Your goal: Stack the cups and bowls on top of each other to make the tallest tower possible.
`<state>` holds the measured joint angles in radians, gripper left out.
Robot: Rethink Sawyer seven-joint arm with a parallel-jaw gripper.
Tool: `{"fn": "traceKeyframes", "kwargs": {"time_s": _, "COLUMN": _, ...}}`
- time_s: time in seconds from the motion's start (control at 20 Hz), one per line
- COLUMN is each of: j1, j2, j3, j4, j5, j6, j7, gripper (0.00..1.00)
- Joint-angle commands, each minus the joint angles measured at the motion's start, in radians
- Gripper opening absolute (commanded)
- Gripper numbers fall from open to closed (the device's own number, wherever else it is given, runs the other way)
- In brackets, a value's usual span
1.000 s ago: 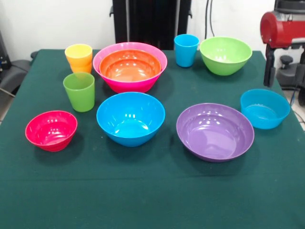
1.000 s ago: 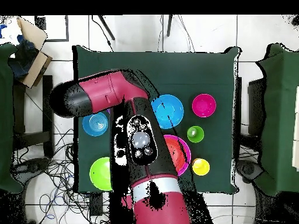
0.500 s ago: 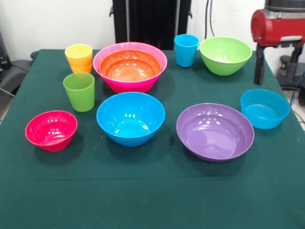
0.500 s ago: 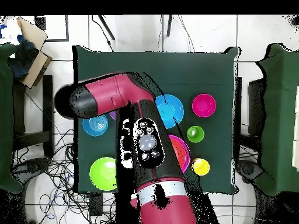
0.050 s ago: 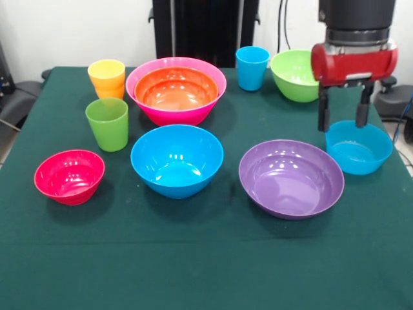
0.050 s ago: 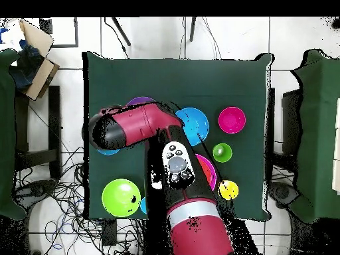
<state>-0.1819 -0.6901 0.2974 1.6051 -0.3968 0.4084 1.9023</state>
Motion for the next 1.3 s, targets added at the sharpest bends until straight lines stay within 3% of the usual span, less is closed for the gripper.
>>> {"fn": "traceKeyframes", "kwargs": {"time_s": 0.05, "j1": -0.007, "j2": 0.091, "j3": -0.024, "j4": 0.124, "j5": -0.129, "j6": -0.109, "j7": 0.006, "gripper": 1.00}}
{"fn": "traceKeyframes", "kwargs": {"time_s": 0.5, "j1": 0.073, "j2": 0.189, "j3": -0.122, "j4": 0.074, "j5": -0.168, "j6": -0.254, "j7": 0.092, "gripper": 1.00}}
{"fn": "traceKeyframes", "kwargs": {"time_s": 0.9, "j1": 0.158, "j2": 0.251, "j3": -0.216, "j4": 0.043, "j5": -0.124, "j6": -0.342, "j7": 0.129, "gripper": 1.00}}
{"fn": "traceKeyframes", "kwargs": {"time_s": 1.15, "j1": 0.166, "j2": 0.255, "j3": -0.227, "j4": 0.042, "j5": -0.112, "j6": -0.341, "j7": 0.099, "gripper": 1.00}}
{"fn": "traceKeyframes", "kwargs": {"time_s": 1.3, "j1": 0.142, "j2": 0.239, "j3": -0.184, "j4": 0.053, "j5": -0.136, "j6": -0.331, "j7": 0.046, "gripper": 1.00}}
